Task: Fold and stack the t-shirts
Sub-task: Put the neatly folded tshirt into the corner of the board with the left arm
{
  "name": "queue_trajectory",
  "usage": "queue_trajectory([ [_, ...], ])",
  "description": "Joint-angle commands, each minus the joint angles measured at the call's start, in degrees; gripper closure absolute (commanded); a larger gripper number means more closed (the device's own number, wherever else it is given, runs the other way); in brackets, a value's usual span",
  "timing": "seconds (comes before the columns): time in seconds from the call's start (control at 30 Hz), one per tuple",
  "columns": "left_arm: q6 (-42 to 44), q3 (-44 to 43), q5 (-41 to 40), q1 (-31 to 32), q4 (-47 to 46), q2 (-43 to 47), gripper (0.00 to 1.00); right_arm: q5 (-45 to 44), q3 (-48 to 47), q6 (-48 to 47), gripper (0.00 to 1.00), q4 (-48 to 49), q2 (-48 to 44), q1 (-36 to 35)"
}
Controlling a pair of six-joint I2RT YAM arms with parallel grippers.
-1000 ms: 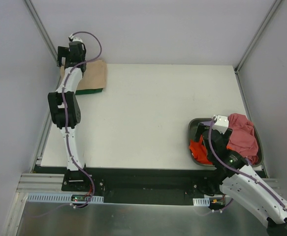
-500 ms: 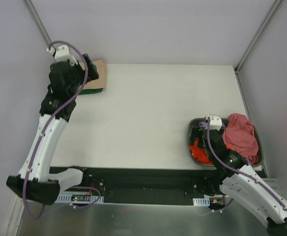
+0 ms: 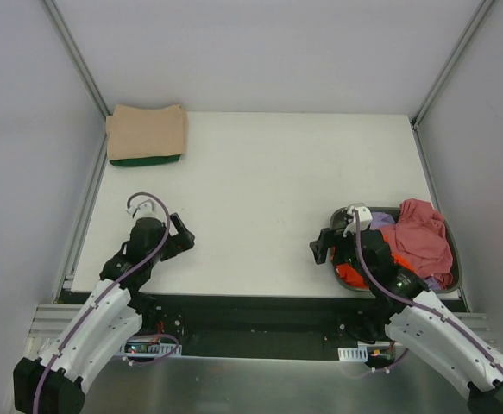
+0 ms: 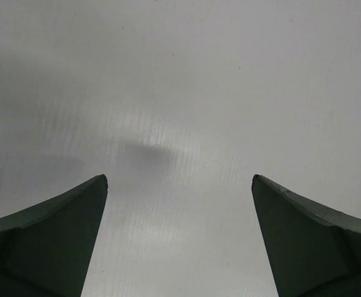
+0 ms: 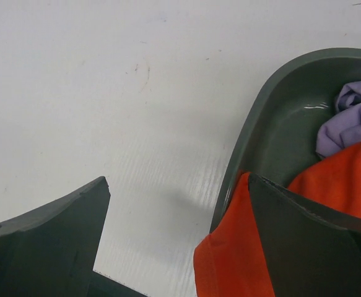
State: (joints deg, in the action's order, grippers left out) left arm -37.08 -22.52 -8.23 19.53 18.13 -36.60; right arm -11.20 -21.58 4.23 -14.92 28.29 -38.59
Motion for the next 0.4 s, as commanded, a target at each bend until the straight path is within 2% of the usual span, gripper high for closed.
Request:
queue_trajectory([
  [0.0, -2.91, 3.62, -0.82, 0.25, -2.92, 8.01, 0.01, 2.76, 1.19, -0.80, 0.04, 6.83, 1.58, 0.18],
  [0.13, -1.42, 3.19, -4.07, 0.25, -3.01, 10.14, 0.01, 3.64, 1.63, -0.71, 0.04, 8.15, 3.17, 0.18],
  [0.37, -1.15, 2.84, -4.52, 0.25, -3.01, 7.16, 0.01, 2.24, 2.77, -1.06, 0.04, 9.38, 2.21, 0.09],
])
